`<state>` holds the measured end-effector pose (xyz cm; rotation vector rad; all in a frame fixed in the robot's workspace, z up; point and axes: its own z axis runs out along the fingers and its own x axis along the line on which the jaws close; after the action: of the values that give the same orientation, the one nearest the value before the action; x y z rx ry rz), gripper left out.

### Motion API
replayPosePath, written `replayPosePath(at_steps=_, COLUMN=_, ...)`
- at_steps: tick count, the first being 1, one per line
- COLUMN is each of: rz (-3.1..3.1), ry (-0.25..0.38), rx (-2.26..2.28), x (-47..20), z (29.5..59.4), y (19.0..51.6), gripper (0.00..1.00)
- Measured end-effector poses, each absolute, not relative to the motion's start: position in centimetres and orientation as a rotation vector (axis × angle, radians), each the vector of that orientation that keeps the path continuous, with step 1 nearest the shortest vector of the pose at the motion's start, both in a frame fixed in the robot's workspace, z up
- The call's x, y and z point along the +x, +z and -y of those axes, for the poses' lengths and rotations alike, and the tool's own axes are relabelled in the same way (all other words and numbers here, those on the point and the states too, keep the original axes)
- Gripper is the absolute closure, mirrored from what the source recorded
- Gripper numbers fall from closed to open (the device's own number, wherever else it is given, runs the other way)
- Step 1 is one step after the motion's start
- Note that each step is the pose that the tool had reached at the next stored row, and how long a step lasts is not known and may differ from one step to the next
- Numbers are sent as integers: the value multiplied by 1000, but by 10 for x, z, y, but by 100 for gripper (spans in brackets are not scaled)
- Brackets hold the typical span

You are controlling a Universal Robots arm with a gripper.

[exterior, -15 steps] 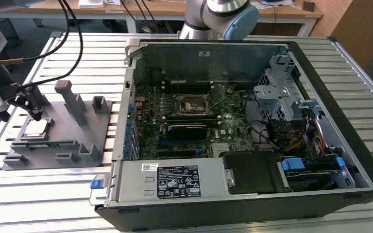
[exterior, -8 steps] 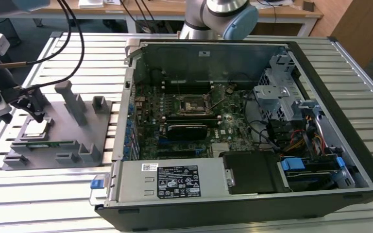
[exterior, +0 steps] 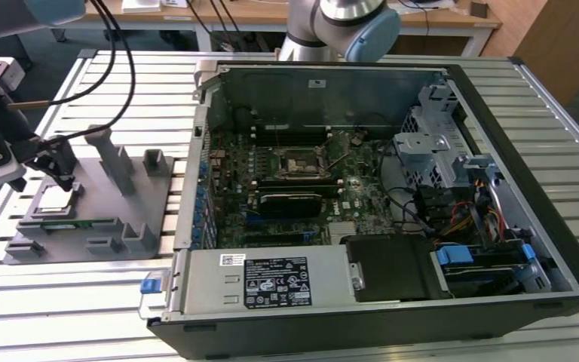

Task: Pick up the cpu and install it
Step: 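Pick up the cpu and move it towards the insertion slot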

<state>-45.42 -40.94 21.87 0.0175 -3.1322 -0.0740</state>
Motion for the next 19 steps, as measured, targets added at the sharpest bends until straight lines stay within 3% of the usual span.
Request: replayPosePath(at_steps=19, rz=3142, ry=-58, rx=-8, x=-458, z=407, y=196, gripper=28)
